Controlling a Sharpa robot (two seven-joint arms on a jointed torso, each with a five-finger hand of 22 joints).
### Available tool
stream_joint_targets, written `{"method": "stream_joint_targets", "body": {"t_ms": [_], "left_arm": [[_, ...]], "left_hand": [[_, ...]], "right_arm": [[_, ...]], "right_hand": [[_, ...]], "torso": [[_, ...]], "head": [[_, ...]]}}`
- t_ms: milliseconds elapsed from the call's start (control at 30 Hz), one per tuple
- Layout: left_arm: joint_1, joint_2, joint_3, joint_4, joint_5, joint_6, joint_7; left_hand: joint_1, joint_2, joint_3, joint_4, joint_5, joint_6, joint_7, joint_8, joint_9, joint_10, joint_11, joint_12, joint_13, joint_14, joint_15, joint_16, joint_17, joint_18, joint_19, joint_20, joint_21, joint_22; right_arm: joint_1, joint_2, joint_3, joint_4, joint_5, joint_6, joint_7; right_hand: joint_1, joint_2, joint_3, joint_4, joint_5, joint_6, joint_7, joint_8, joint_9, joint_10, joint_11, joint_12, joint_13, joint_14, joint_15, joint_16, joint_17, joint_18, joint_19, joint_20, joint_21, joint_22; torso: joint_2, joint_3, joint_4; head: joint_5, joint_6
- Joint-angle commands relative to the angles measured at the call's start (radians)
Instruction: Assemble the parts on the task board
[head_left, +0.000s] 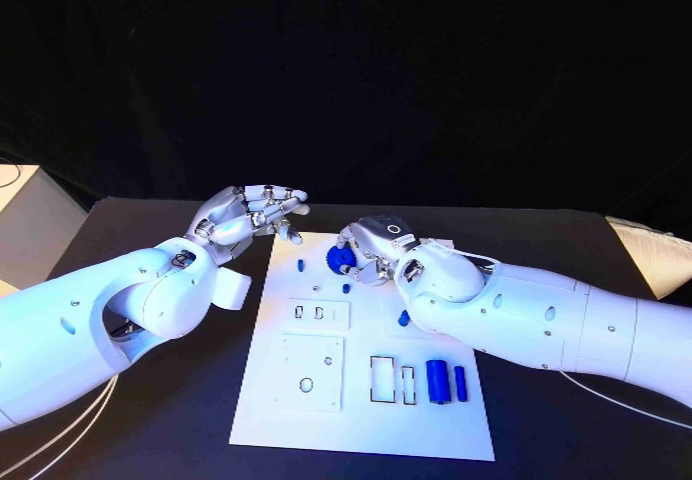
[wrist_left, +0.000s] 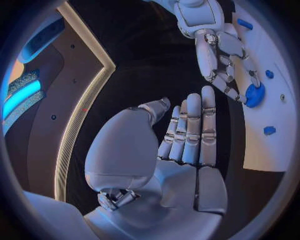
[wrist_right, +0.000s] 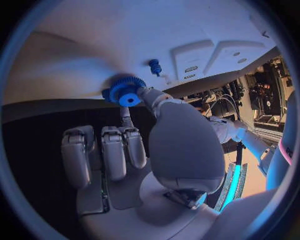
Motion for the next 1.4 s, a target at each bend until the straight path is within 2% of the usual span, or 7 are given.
{"method": "stream_joint_targets", "body": {"t_ms": [33,500,600,700,867,1200,1400], "left_arm": [[0.000,0.001,0.000,0.001,-0.004,0.019,0.002],[0.000,0.000,0.000,0.002,-0.004,0.018,0.001],[0.000,-0.001,0.000,0.003,-0.004,0.019,0.001],[0.000,0.000,0.000,0.002,-0.004,0.019,0.001],[0.000,-0.001,0.000,0.002,-0.004,0.018,0.000],[0.000,-0.004,0.000,0.002,-0.009,0.017,-0.001],[0.000,-0.004,0.000,0.001,-0.010,0.017,-0.002]], "left_hand": [[-0.007,-0.006,0.007,0.000,0.002,-0.007,0.009,0.003,0.002,-0.007,0.001,0.004,0.001,-0.004,0.004,-0.003,-0.001,0.011,-0.008,0.000,0.003,0.001],[-0.007,-0.006,0.007,0.000,0.002,-0.007,0.009,0.003,0.002,-0.007,0.001,0.004,0.001,-0.004,0.004,-0.003,-0.001,0.011,-0.008,0.000,0.003,0.001],[-0.007,-0.006,0.007,0.000,0.002,-0.007,0.009,0.003,0.002,-0.007,0.001,0.004,0.001,-0.004,0.004,-0.003,-0.001,0.011,-0.008,0.000,0.003,0.001],[-0.007,-0.006,0.007,0.000,0.002,-0.007,0.009,0.003,0.002,-0.007,0.001,0.004,0.001,-0.004,0.004,-0.003,-0.001,0.011,-0.008,0.000,0.003,0.001],[-0.007,-0.006,0.007,0.000,0.002,-0.007,0.009,0.003,0.002,-0.007,0.001,0.004,0.001,-0.004,0.004,-0.003,-0.001,0.011,-0.008,0.000,0.003,0.001],[-0.009,-0.007,0.009,0.000,0.002,-0.008,0.010,0.004,0.002,-0.009,0.002,0.006,0.002,-0.005,0.004,-0.003,-0.002,0.011,-0.011,0.000,0.006,0.003],[-0.009,-0.007,0.009,0.000,0.002,-0.008,0.010,0.004,0.002,-0.010,0.002,0.007,0.002,-0.005,0.004,-0.003,-0.002,0.011,-0.012,0.000,0.007,0.004]], "right_arm": [[-0.002,0.001,-0.001,0.001,-0.011,0.008,0.000],[-0.003,0.004,-0.001,-0.006,-0.009,0.018,-0.004],[-0.003,0.006,-0.001,-0.010,-0.008,0.020,-0.005],[-0.003,0.005,-0.001,-0.011,-0.004,0.024,-0.003],[-0.003,-0.003,-0.001,-0.005,0.016,0.026,0.005],[-0.007,-0.032,-0.001,0.020,0.096,0.021,0.037],[-0.008,-0.035,-0.001,0.016,0.136,0.040,0.036]], "right_hand": [[-0.009,0.001,-0.007,0.001,-0.005,0.002,-0.003,0.004,0.000,0.073,0.000,0.001,0.233,0.106,0.002,0.004,0.263,-0.007,0.105,-0.001,0.004,0.263],[-0.017,-0.003,-0.015,0.002,-0.016,-0.002,-0.002,0.002,-0.001,0.067,0.000,-0.005,0.228,0.106,0.002,0.004,0.263,-0.007,0.105,-0.001,0.004,0.263],[-0.022,-0.001,-0.032,0.003,-0.063,-0.042,0.008,-0.021,-0.011,0.057,0.009,-0.016,0.218,0.106,0.009,0.004,0.263,-0.007,0.105,0.004,0.004,0.263],[0.003,0.024,-0.182,0.037,-0.157,-0.112,0.022,-0.074,-0.037,0.041,0.025,-0.033,0.204,0.106,0.023,0.004,0.263,-0.007,0.105,0.018,0.004,0.263],[0.034,0.030,-0.311,0.140,-0.156,-0.096,0.026,-0.081,-0.050,0.040,0.028,-0.034,0.203,0.106,0.026,0.004,0.263,-0.007,0.105,0.022,0.004,0.263],[0.036,0.072,-0.314,0.137,-0.097,-0.040,0.016,-0.056,-0.048,0.063,0.019,-0.010,0.224,0.106,0.020,0.004,0.263,-0.007,0.105,0.017,0.004,0.263],[-0.021,0.127,-0.280,0.139,-0.038,-0.007,0.004,-0.038,-0.049,0.069,0.007,-0.005,0.230,0.106,0.010,0.004,0.263,-0.007,0.105,0.008,0.004,0.263]], "torso": [[0.000,-0.0001,-0.0009],[0.000,0.0001,-0.0001],[0.000,-0.0001,-0.0005],[0.000,0.0002,0.0000],[0.000,0.0002,0.0006],[0.000,0.0011,-0.0014],[0.000,0.0004,-0.0010]], "head": [[0.001,0.000],[0.000,0.000],[0.000,0.000],[0.000,0.000],[-0.001,0.000],[0.003,-0.002],[0.001,-0.002]]}}
